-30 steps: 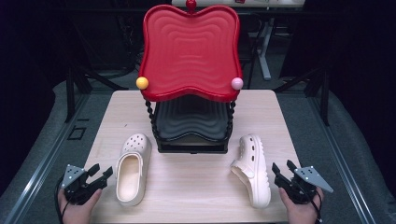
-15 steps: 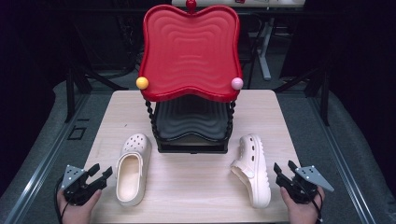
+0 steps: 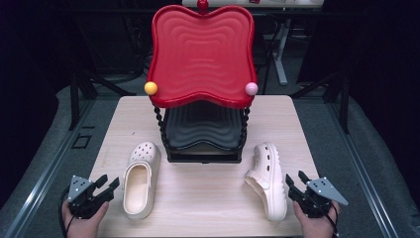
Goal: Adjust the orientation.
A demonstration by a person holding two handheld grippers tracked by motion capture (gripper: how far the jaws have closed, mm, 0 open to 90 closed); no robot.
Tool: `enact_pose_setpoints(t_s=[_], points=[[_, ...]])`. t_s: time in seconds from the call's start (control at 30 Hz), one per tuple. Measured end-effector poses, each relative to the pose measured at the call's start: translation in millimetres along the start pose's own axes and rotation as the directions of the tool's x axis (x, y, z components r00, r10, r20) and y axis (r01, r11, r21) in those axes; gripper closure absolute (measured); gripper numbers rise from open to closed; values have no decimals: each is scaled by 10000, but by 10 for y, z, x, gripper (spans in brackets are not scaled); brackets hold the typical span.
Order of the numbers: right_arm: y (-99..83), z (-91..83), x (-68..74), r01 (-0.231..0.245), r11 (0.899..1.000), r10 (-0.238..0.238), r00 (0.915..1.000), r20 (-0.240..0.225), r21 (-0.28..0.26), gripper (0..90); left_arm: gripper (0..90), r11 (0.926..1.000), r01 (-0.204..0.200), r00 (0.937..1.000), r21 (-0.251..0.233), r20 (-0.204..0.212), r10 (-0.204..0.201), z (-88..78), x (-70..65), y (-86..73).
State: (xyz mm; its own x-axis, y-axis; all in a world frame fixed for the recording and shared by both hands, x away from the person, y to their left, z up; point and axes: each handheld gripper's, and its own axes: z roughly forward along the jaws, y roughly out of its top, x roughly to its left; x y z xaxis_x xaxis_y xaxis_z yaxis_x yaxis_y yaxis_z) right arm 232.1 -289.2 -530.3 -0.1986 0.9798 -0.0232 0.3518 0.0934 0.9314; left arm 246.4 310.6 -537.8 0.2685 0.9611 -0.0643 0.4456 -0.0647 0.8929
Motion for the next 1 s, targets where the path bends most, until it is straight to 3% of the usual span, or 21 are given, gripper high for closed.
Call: enact_pose_setpoints(t_s=[0.3,0.47,0.53,0.63,0.73,1.0], points=[[16,-16,28,78,9999,-78,9999,-63,-69,559,571,9988,-456,9986,155,291,451,59,-105,36],[14,-17,30,25,10000,-26,10000,-60,-64,551,566,9940,-1073,9941,226,170,1069,118,-169,92],[10,-14,27,-80,9999,79,9999,-111,-82,547,555,9890,-1401,9901,465,44,1400,157,-199,130],[6,-12,28,-145,9999,144,9998,-113,-60,542,551,9819,-1766,9843,679,179,1758,213,-248,186],[2,-7,32,-201,9998,200,9997,-136,-86,534,591,9701,-2201,9752,1027,-18,2214,286,-298,232],[2,-21,17,-210,9996,210,9998,-47,-179,523,673,9495,-2788,9577,1440,-324,2861,434,-396,312]])
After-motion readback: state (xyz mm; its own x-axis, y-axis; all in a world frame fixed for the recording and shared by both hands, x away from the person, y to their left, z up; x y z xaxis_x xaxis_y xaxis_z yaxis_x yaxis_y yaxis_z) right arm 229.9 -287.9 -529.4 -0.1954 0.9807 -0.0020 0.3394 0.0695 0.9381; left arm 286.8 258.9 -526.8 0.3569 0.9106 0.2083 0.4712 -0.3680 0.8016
